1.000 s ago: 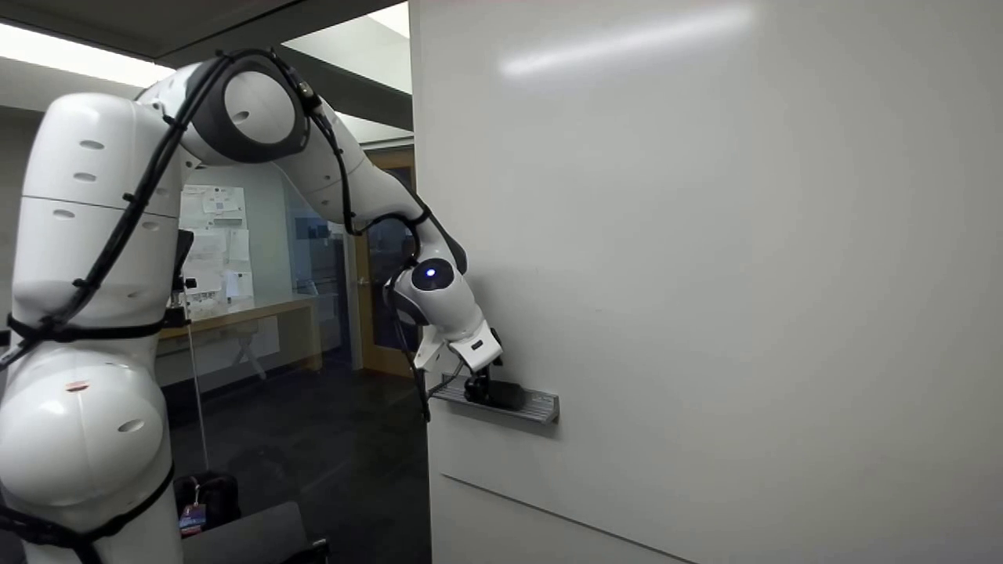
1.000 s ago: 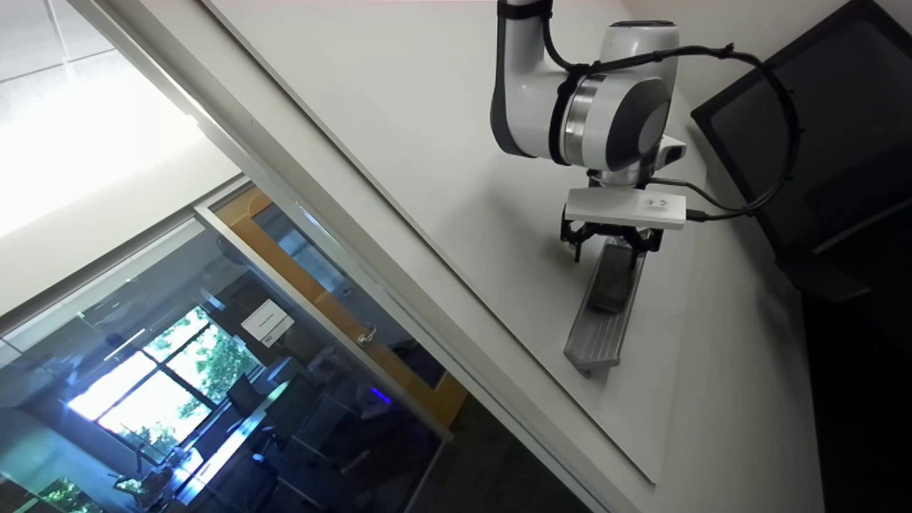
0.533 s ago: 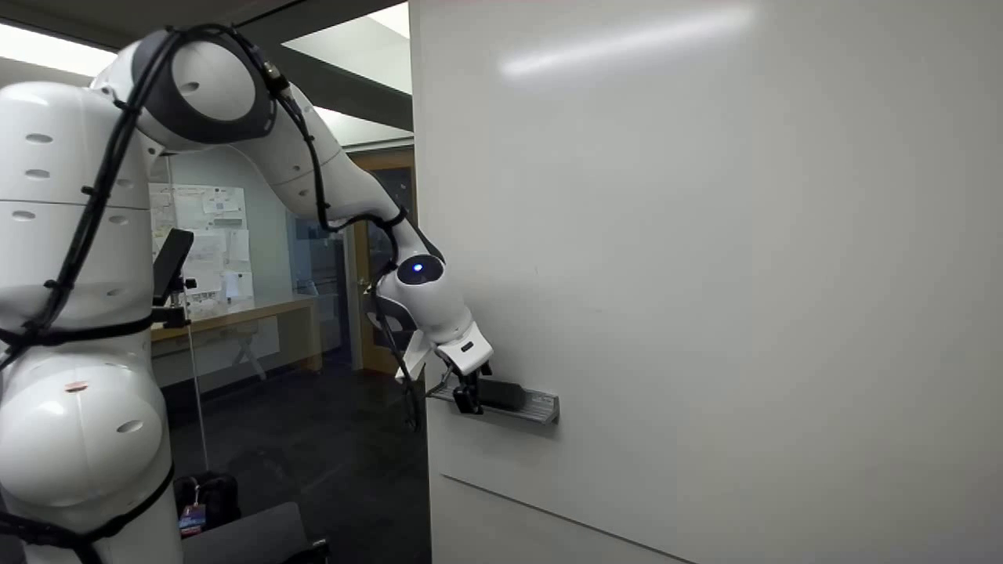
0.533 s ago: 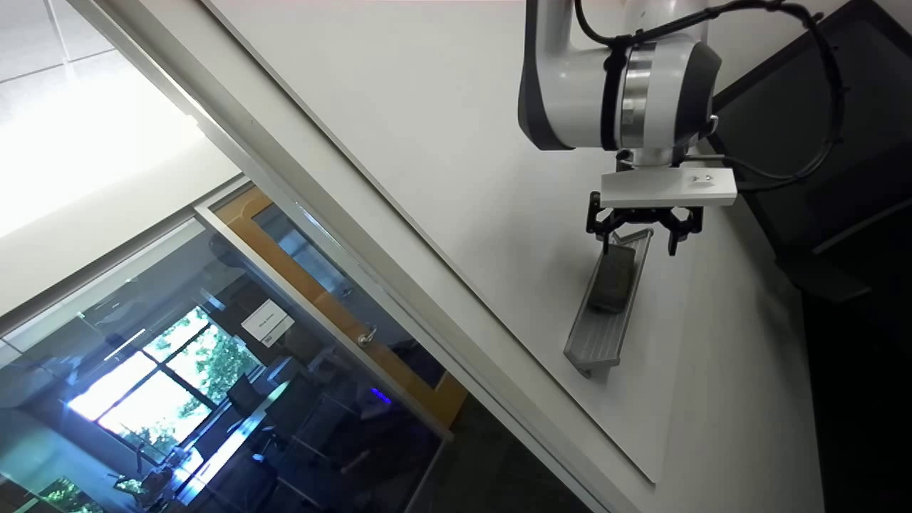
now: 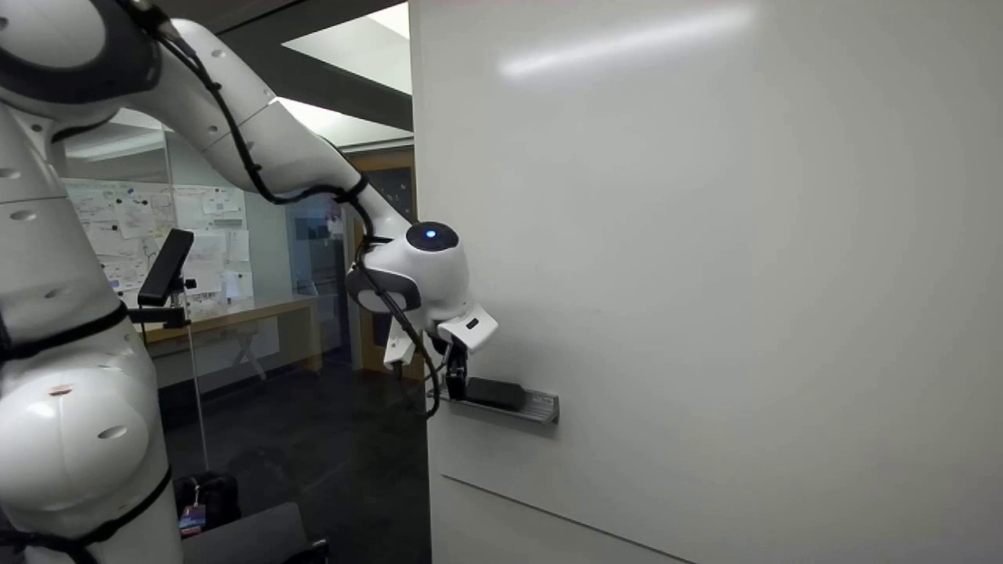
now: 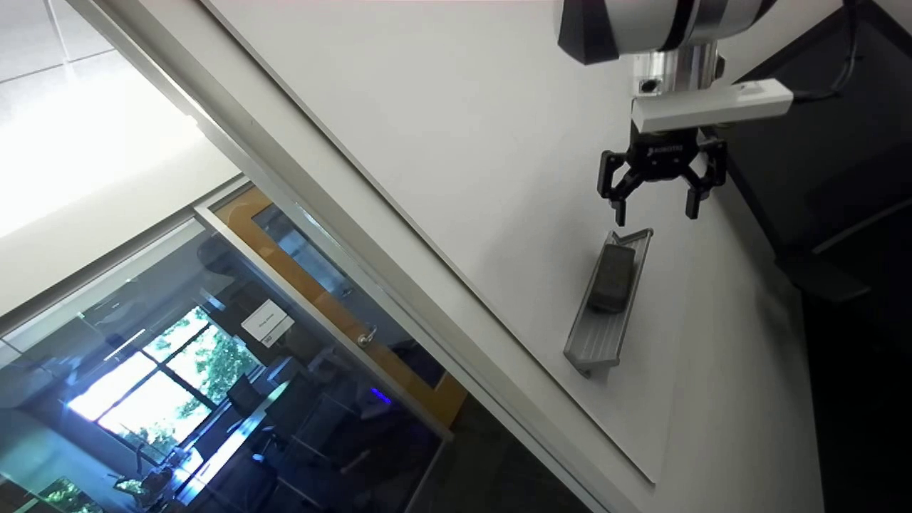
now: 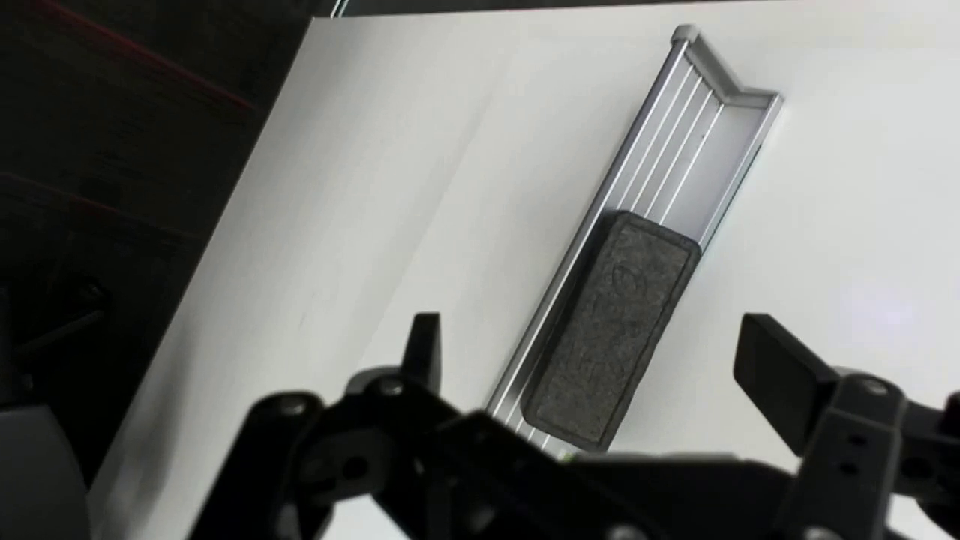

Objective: Use the duster to wipe the writing on the white board

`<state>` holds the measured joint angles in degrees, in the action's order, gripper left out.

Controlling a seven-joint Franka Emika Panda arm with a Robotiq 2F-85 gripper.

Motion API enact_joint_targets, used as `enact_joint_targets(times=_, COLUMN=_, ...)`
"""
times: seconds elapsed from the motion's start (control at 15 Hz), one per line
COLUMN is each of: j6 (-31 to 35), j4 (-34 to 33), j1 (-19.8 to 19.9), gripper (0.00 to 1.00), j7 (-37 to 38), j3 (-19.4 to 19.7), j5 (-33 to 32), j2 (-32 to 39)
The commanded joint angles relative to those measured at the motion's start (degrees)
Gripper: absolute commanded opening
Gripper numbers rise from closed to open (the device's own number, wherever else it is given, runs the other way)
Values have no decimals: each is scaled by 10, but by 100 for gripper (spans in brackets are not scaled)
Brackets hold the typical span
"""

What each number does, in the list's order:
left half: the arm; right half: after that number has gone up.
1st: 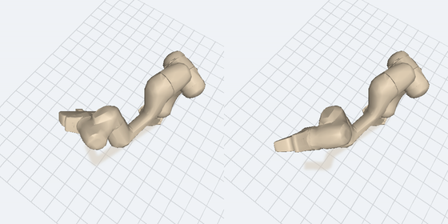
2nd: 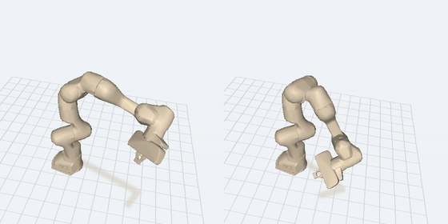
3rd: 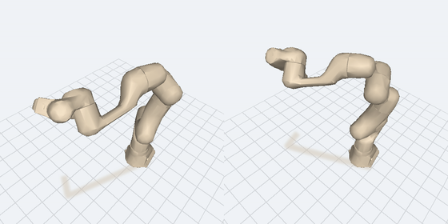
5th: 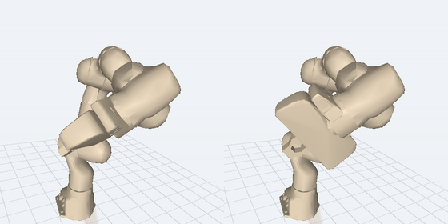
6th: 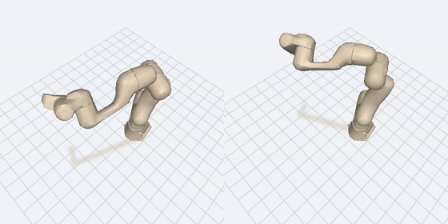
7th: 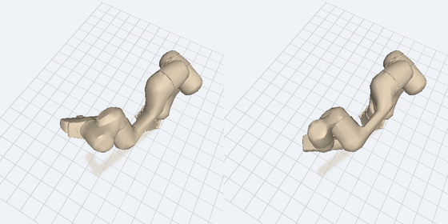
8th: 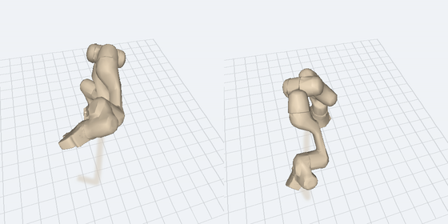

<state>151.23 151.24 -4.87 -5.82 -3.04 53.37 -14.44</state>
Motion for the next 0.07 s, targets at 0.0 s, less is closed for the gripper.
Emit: enact_joint_targets(times=0.0, j6=-117, j4=3, j1=32, gripper=100, j7=54, j3=23, j5=-101, j2=-84)
